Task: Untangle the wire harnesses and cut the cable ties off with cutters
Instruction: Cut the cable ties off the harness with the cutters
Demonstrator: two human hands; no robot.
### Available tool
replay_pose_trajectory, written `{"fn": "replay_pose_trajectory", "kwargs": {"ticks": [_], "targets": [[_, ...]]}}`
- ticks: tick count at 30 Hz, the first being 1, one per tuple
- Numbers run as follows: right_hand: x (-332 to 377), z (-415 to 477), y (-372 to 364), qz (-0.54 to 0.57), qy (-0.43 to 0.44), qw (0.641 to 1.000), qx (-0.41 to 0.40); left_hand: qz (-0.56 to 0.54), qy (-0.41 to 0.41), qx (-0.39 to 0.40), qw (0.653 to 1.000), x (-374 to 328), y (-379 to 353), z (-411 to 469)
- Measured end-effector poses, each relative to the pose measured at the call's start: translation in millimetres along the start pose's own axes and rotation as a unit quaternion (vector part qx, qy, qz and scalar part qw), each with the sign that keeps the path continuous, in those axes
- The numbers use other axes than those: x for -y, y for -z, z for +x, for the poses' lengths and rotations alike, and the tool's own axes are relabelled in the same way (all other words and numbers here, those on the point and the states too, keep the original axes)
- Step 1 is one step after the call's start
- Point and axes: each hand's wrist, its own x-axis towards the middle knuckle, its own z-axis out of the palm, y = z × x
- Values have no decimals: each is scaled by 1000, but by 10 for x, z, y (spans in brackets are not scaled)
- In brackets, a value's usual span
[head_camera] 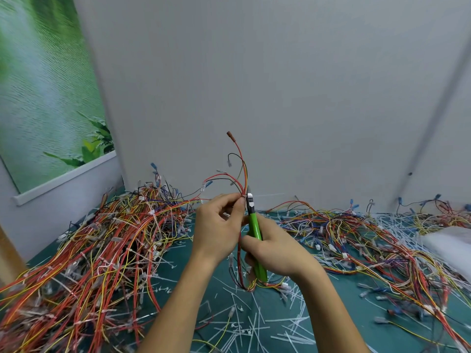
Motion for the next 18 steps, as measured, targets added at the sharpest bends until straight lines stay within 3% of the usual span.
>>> {"fn": "replay_pose_trajectory", "kwargs": {"ticks": [18], "targets": [[51, -18, 5, 16, -14, 1000, 19, -29, 16, -28, 999, -18, -23, -23]]}}
